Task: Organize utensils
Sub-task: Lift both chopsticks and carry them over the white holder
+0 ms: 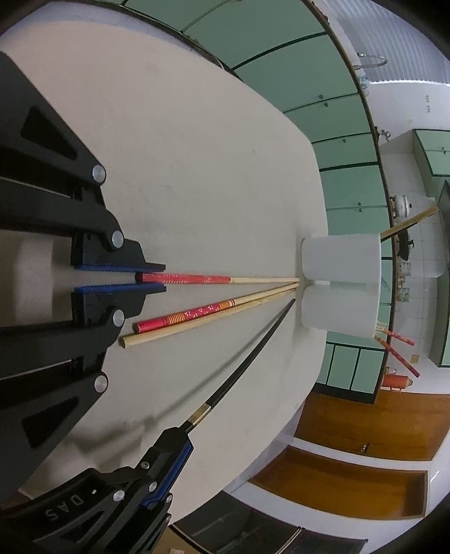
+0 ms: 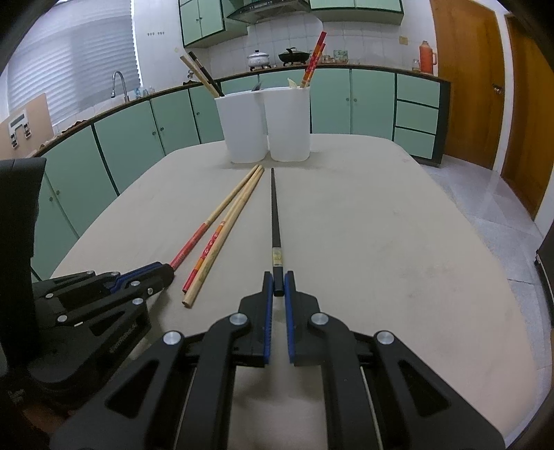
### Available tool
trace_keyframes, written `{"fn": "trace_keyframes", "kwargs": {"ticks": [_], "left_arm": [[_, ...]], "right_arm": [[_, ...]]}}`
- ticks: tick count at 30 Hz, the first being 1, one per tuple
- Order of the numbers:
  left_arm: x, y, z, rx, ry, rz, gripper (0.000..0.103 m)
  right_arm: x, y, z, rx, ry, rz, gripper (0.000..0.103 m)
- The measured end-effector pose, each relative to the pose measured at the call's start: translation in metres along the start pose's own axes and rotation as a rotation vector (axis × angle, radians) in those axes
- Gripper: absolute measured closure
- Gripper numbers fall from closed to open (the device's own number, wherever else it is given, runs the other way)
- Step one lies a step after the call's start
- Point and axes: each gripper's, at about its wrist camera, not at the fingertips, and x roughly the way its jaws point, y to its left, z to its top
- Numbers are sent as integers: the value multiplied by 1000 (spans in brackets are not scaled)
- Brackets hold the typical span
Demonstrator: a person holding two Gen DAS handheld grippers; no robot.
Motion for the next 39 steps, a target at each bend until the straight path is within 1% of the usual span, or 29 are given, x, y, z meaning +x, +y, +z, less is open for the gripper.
{"fn": "trace_keyframes", "kwargs": {"ticks": [2,7,14,19,24,31,36,39], "left_arm": [[-4,0,1,0,-7,-7,97],[-28,2,13,17,-70,-6,97],[-67,6,46,31,-184,-12,97],[-81,10,73,28,-240,-20,97],[-88,14,99,30,-291,-18,98],[-102,15,142,44,-376,-29,97],[-113,14,164,50,-414,-54,97],[-116,14,168,55,-422,-64,98]], "right_arm": [[-2,-1,2,-5,-8,-4,97],[-10,-3,11,-14,-31,-8,97],[-28,-8,39,-31,-64,10,97],[-43,-9,63,-55,-100,20,97],[-54,-11,97,-65,-140,26,97],[-60,-27,156,-28,-155,80,97],[-64,-33,187,-24,-163,106,97],[-69,-32,201,-42,-170,115,97]]}}
